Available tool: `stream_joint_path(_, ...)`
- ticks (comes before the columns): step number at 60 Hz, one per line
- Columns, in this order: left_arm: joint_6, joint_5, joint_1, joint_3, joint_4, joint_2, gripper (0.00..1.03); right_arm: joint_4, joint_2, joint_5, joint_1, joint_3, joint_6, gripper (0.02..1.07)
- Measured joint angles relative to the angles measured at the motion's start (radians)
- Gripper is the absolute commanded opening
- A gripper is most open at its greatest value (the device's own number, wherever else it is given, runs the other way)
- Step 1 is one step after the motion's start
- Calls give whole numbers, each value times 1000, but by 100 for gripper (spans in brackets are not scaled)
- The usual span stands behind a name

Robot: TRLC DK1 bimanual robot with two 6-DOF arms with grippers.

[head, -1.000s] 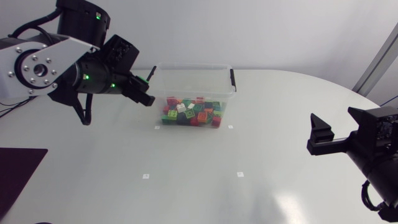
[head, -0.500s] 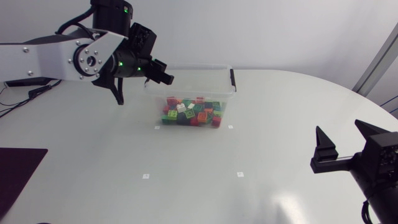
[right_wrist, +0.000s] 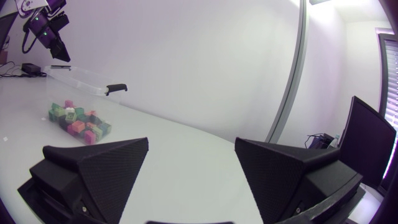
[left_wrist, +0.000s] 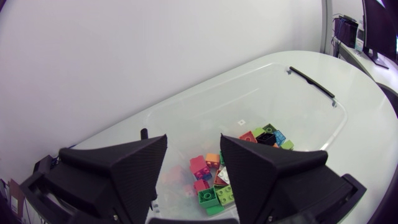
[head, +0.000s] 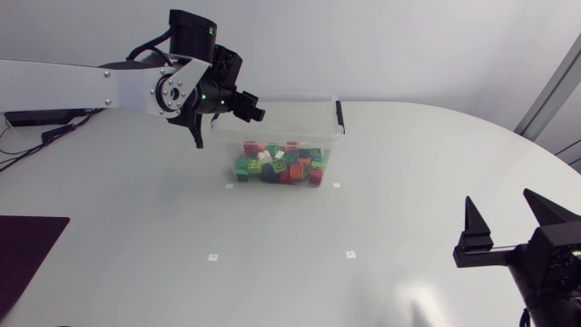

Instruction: Place the duplo bricks in the container

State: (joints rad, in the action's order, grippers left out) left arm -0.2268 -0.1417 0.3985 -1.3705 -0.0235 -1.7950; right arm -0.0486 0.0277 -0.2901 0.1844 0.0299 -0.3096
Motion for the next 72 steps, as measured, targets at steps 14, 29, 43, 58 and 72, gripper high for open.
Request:
stream_joint_path(14, 16, 0, -26, -29, 8, -48, 98, 0, -3, -2, -11, 0, -6, 102)
stream_joint_path(29, 26, 3, -86, -2, 60, 6, 98, -4, -24, -3, -21, -2, -6, 102)
stream_joint_path(43, 25, -6, -160, 117, 98, 273, 98, -3, -27, 2, -64, -8, -2, 102)
stream_joint_path(58, 20, -24, -228, 258, 92, 554, 98, -3, -27, 2, -63, -8, 56, 102)
stream_joint_path(72, 9, -63, -241, 337, 19, 795, 98, -3, -27, 2, -63, -8, 200, 102)
